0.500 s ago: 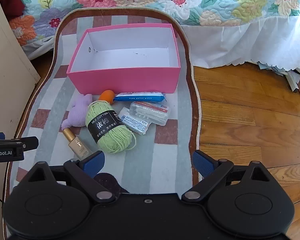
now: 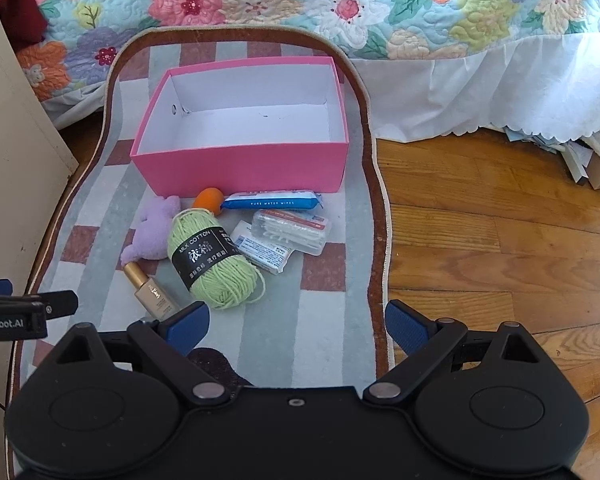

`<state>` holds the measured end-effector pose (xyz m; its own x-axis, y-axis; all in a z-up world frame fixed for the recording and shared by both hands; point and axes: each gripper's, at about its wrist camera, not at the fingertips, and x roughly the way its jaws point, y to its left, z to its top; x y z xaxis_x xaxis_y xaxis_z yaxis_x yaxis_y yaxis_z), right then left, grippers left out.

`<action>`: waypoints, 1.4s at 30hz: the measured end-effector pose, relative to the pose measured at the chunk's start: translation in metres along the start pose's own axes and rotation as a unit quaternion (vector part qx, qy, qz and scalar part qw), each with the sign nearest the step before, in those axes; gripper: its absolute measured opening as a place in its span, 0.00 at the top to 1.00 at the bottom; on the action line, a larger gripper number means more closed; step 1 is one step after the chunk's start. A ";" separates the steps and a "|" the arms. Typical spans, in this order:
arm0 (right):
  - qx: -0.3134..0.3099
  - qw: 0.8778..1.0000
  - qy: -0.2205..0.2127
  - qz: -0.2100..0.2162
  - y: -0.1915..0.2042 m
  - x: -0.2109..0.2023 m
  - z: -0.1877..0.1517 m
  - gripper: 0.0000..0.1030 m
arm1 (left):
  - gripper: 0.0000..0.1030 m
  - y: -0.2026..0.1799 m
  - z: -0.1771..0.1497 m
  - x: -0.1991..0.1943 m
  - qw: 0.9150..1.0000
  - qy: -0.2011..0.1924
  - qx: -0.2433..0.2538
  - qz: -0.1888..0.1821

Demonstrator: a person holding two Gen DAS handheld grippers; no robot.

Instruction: Organize objects

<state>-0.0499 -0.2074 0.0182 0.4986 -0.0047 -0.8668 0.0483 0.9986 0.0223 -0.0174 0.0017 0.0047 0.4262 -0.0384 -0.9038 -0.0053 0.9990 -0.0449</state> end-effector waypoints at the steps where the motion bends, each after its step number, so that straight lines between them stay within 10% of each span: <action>1: 0.000 1.000 -0.003 -0.001 -0.001 -0.002 0.001 0.06 | 0.00 0.000 0.000 0.001 1.000 0.006 0.000 -0.001; 42: -0.004 1.000 -0.002 0.008 -0.005 0.001 -0.001 0.05 | 0.03 -0.007 0.002 -0.001 0.999 0.019 -0.002 -0.033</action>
<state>-0.0504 -0.2121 0.0170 0.5023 0.0113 -0.8646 0.0325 0.9990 0.0320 -0.0159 -0.0053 0.0070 0.3919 -0.1050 -0.9140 0.0175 0.9941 -0.1067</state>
